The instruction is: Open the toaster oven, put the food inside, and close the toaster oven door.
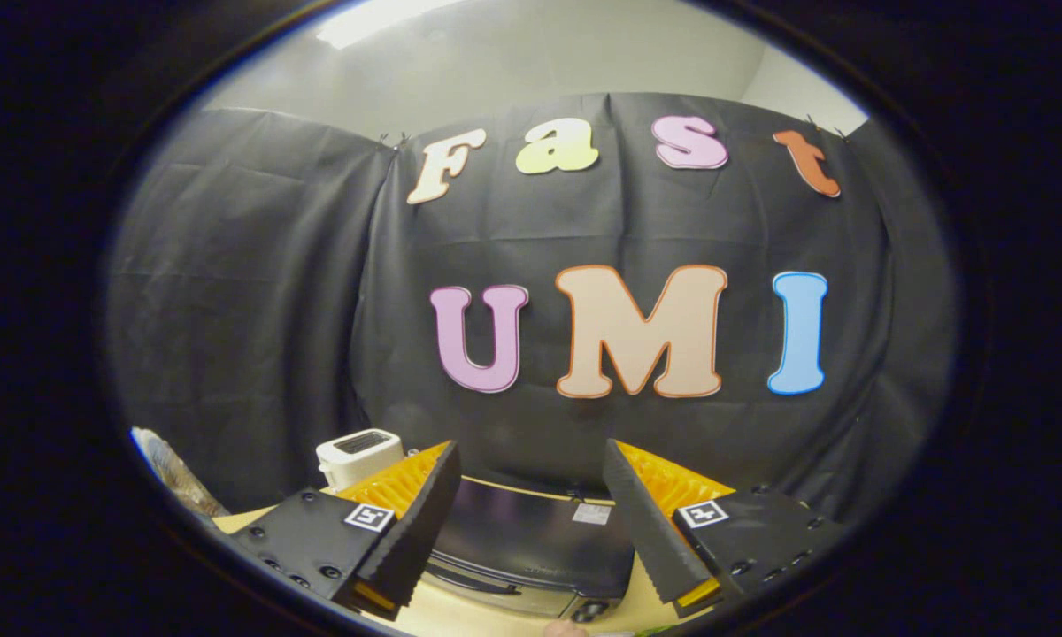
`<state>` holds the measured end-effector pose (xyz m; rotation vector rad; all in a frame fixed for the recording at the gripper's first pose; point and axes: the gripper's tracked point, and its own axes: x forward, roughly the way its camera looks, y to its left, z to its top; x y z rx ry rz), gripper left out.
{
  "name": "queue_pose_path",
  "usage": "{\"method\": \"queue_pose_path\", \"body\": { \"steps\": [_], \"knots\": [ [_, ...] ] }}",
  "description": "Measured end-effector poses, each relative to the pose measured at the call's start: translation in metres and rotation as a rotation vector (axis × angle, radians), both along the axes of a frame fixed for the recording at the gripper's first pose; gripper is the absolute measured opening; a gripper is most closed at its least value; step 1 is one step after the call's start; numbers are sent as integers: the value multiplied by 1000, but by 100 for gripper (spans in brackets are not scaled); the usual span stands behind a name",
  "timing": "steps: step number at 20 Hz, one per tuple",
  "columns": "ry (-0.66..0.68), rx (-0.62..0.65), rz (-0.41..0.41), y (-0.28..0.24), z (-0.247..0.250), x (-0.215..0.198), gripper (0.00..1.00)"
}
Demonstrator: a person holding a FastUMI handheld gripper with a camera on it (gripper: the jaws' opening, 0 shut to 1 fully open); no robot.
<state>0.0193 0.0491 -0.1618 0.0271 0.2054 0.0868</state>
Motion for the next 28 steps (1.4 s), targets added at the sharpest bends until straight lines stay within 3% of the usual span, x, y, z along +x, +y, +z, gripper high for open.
{"method": "queue_pose_path", "body": {
  "steps": [14,28],
  "knots": [
    [231,-42,15,39,-163,0,100],
    [321,-48,8,49,-207,-14,100]
  ]
}}
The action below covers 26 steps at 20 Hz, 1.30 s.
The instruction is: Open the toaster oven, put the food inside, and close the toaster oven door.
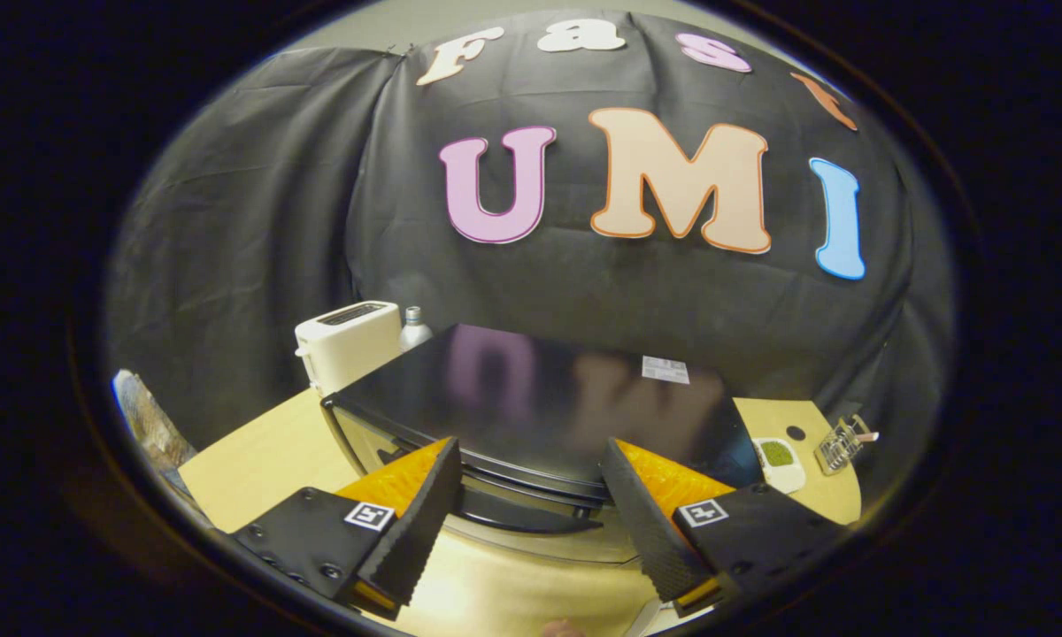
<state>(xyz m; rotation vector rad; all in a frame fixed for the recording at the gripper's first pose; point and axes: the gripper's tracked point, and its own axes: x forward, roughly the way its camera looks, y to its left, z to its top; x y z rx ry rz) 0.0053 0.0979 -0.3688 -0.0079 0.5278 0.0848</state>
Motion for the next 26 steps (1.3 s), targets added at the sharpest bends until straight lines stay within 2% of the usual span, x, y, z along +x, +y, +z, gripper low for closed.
{"method": "queue_pose_path", "body": {
  "steps": [7,13,21,26],
  "knots": [
    [5,11,30,7,2,-24,100],
    [97,100,42,15,-10,-62,99],
    [243,124,128,32,-46,-127,99],
    [333,144,157,38,-75,-154,99]
  ]
}}
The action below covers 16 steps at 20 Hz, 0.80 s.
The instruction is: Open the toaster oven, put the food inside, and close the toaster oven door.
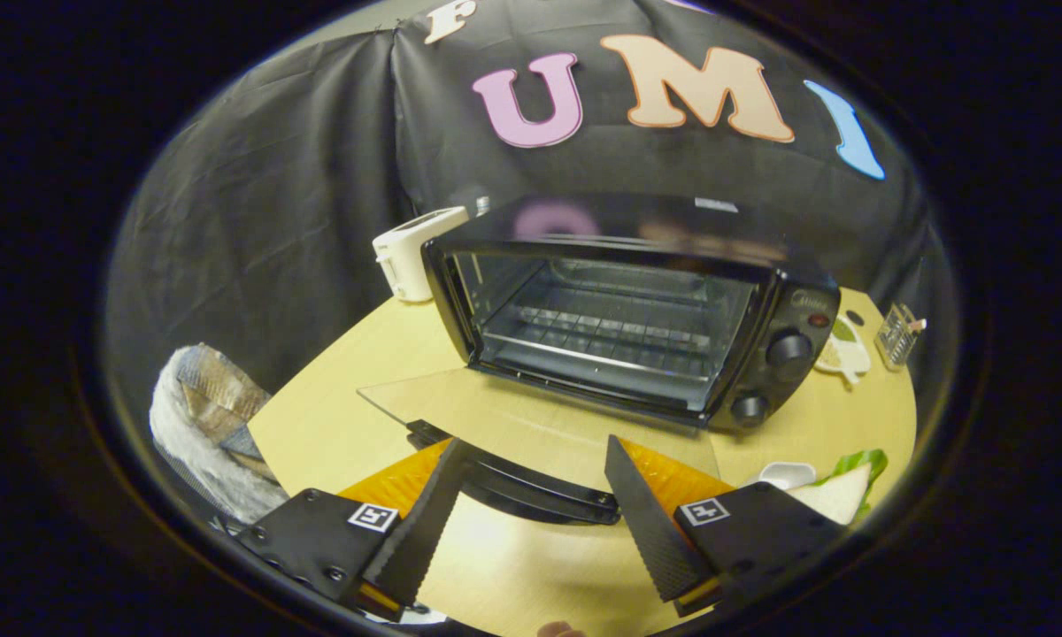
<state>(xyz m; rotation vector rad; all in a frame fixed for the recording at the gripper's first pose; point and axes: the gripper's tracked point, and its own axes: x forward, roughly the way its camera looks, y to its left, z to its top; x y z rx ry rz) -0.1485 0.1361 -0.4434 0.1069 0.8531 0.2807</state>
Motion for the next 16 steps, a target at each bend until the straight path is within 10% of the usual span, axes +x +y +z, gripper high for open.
{"method": "queue_pose_path", "body": {
  "steps": [16],
  "knots": [
    [71,-80,112,12,-58,-30,99]
  ]
}}
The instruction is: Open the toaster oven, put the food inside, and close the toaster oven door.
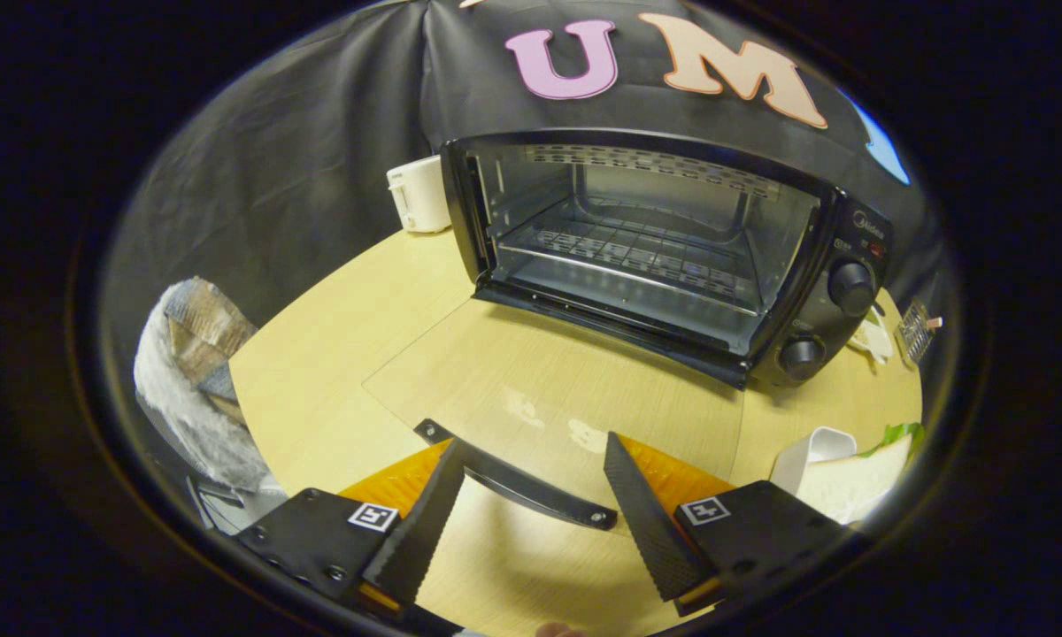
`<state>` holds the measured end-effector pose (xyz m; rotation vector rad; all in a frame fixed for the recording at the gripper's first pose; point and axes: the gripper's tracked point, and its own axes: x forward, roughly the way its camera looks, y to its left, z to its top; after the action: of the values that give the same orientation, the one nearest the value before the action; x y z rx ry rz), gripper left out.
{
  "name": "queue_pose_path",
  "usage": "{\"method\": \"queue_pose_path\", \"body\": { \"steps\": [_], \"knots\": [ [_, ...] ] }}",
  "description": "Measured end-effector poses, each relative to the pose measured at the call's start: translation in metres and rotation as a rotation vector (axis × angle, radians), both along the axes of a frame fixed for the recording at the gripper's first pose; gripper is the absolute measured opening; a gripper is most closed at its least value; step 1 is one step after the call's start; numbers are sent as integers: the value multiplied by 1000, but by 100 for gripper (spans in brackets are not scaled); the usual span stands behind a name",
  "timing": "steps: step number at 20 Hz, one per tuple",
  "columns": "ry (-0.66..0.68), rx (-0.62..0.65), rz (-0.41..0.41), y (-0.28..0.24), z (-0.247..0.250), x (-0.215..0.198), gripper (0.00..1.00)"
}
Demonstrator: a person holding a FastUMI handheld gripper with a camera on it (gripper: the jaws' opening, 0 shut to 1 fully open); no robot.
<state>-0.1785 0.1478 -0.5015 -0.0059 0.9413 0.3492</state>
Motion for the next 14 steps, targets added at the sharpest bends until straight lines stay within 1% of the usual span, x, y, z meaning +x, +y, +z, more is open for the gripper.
{"method": "queue_pose_path", "body": {
  "steps": [4,6,11,14],
  "knots": [
    [3,21,-8,0,5,2,99],
    [-11,48,-27,-2,15,7,99],
    [-155,65,-70,-23,71,33,99],
    [-235,73,-148,-51,106,53,99]
  ]
}}
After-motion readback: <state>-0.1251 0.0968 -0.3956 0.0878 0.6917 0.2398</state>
